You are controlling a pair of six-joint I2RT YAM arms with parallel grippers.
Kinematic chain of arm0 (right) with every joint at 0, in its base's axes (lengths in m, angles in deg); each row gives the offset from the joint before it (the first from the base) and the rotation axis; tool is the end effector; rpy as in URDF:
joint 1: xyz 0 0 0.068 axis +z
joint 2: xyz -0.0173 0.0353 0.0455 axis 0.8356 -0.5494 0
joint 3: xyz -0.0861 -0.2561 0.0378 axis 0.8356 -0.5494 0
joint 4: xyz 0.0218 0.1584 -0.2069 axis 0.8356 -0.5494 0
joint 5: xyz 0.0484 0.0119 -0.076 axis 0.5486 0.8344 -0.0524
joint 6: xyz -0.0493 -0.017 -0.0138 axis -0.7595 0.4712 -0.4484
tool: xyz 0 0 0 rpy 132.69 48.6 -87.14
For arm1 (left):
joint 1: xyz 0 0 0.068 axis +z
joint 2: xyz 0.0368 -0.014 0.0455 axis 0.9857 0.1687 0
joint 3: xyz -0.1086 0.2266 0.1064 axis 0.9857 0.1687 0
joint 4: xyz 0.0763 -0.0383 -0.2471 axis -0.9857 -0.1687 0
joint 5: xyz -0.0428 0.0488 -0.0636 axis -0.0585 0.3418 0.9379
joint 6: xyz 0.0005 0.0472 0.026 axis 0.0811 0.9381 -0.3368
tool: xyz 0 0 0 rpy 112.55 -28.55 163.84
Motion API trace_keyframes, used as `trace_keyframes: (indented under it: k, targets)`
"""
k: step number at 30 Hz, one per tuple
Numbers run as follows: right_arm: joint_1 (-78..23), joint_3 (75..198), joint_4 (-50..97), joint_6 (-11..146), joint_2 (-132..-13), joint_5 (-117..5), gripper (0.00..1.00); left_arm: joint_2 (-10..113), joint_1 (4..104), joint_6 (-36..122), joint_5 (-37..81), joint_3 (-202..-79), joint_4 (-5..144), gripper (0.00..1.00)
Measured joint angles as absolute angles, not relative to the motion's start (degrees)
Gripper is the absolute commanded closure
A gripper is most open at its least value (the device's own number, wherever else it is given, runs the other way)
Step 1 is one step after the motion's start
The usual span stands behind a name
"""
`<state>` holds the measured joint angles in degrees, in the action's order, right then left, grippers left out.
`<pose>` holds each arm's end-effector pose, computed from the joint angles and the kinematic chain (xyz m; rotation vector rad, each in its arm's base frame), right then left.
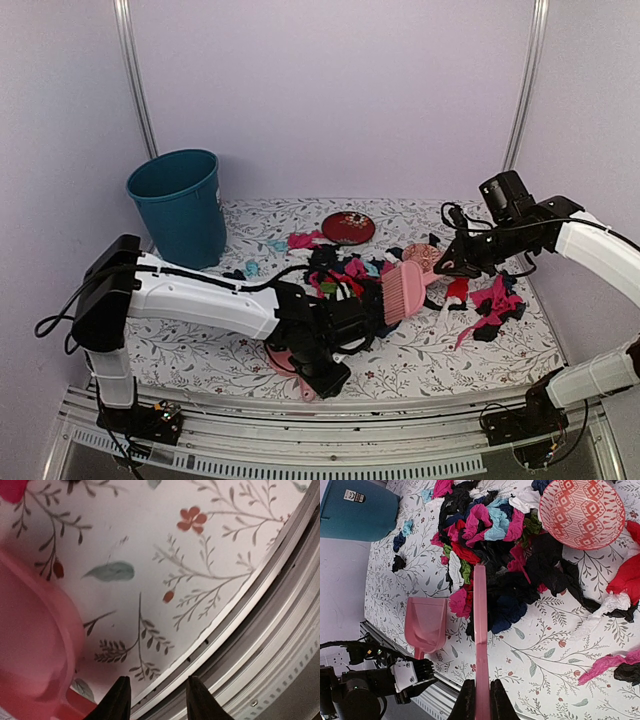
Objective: Sweep away the paper scraps from the table
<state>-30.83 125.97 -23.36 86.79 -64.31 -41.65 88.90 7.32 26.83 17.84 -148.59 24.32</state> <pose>0.2221 0.1223 0.3068 -0.1481 2.6332 0.8209 0.1110 -0.3714 0.1701 1.1744 2.7774 -0.3594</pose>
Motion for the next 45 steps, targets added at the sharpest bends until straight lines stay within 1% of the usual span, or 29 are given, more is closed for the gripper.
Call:
trace_keyframes:
  k: [4,7,9,12,13,15,16,20,23,31,35,40,45]
  targets:
    - [-30.83,124.53,-23.07,87.05,-63.91,-41.58,0.98,83.31,8.02,24.16,16.29,-141.21,21.43,0.59]
    - [-30.83,123.81,-22.77,87.55,-63.63,-41.47,0.98,77.39,9.92,20.99,13.25,-136.09,17.85,0.56]
    - [-30.83,123.42,-22.33,87.73,-63.30,-40.95,0.98,74.30,10.71,19.97,11.72,-134.95,16.36,0.53]
    - [-30.83,123.18,-21.30,87.97,-62.78,-39.88,0.98,69.12,10.47,18.74,9.40,-134.91,16.93,0.45]
    - [-30.83,123.18,-20.91,88.03,-62.65,-39.53,0.98,67.73,10.05,18.41,8.85,-134.91,17.24,0.40]
    - [-30.83,123.18,-20.04,88.05,-62.32,-38.85,0.98,65.50,9.44,17.56,7.83,-134.43,17.94,0.28]
    - [-30.83,123.18,-19.69,88.05,-62.21,-38.65,0.98,64.32,9.31,16.97,7.11,-133.40,18.66,0.25]
    - [-30.83,123.18,-18.70,88.05,-62.03,-37.82,0.98,62.02,9.31,13.69,4.13,-127.68,18.48,0.24]
    - [-30.83,123.18,-18.18,88.08,-62.03,-37.39,0.98,61.37,9.28,11.46,3.00,-123.79,18.00,0.25]
    - [-30.83,123.18,-17.65,88.10,-62.03,-36.67,0.98,60.14,9.13,10.59,4.81,-118.10,21.00,0.38]
    - [-30.83,123.18,-17.41,88.08,-62.06,-36.38,0.98,61.32,8.98,12.16,5.27,-118.32,24.41,0.44]
    - [-30.83,123.18,-17.41,88.05,-62.06,-36.25,0.98,66.98,8.98,14.39,4.00,-120.90,27.36,0.53]
    - [-30.83,123.20,-17.68,87.95,-62.06,-36.18,0.98,73.39,9.11,16.60,2.36,-125.36,29.63,0.55]
